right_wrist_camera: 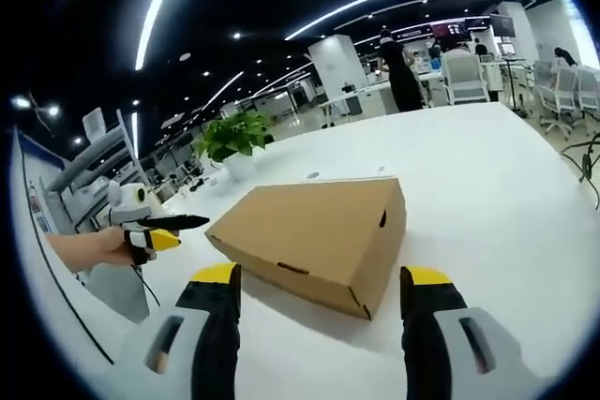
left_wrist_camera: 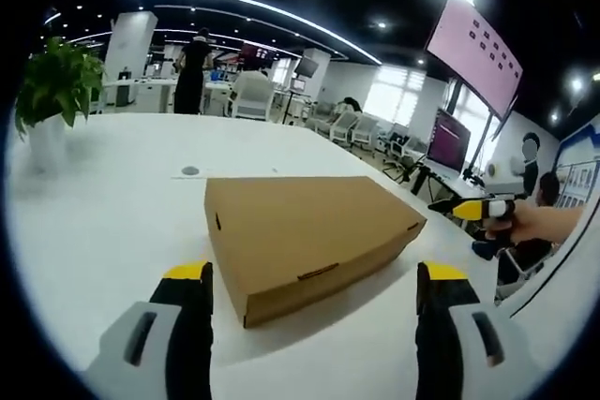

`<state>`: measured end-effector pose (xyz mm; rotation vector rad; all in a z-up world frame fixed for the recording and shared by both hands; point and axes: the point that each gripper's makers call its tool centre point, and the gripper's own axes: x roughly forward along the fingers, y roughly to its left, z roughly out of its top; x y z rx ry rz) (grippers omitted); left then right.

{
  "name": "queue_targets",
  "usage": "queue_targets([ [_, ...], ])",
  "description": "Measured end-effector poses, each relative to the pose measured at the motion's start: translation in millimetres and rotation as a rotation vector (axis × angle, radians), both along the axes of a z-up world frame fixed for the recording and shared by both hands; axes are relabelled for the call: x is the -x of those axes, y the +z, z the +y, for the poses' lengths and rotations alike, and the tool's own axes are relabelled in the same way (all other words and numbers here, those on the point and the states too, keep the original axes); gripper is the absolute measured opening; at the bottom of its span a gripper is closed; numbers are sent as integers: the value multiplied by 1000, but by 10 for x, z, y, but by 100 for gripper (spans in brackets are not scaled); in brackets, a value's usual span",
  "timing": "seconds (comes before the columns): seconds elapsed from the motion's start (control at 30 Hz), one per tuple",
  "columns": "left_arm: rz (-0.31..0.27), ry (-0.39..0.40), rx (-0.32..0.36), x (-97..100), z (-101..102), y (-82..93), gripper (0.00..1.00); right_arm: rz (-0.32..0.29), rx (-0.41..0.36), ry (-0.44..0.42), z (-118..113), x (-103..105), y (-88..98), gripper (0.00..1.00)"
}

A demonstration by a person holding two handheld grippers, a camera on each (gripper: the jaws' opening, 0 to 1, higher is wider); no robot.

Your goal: Operate the shoe box by opening the lid, removing the specified soft item, and placing it in the target area until the item is outside and the box remains undamaged.

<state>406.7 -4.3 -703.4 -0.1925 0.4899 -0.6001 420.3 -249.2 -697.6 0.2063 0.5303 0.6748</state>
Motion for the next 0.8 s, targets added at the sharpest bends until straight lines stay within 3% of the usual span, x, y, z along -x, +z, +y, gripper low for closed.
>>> queue_targets([
  [0.6,55,-6,16,71,-77,-251,86,39,-16,38,123,65,-110,67],
  [0.8,32,-2,27,26,-80,-238,81,40,-7,63,158,70,-136,62],
])
